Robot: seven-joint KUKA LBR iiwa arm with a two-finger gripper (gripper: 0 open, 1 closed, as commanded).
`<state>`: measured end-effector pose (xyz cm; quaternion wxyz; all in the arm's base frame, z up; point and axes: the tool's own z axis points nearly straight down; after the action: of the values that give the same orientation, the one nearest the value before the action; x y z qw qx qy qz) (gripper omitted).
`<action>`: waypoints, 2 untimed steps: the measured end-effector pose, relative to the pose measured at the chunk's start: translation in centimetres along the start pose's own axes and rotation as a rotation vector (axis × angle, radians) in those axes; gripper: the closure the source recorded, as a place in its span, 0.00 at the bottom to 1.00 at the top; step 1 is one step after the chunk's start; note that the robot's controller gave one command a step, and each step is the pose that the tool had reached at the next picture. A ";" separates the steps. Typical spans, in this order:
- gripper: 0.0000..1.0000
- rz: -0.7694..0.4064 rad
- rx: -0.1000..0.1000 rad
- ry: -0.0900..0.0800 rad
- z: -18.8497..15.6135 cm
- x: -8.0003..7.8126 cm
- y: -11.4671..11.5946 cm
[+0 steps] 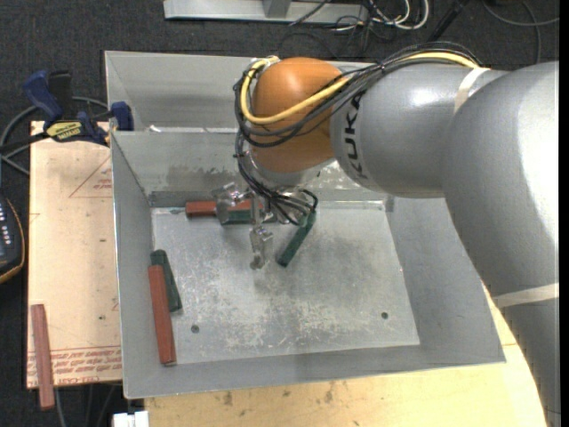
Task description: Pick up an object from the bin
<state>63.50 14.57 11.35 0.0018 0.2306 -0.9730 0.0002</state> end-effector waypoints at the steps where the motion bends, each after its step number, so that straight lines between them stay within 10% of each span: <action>1: 0.00 0.109 0.002 -0.005 2.2 1.9 -8.5; 2: 1.00 0.102 -0.001 -0.007 2.0 1.6 -8.0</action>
Offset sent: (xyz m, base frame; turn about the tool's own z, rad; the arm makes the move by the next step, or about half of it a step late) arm 0.0205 -0.0796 -0.0208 0.0986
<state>65.64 6.66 9.33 -0.0017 0.1808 -0.9835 -0.0010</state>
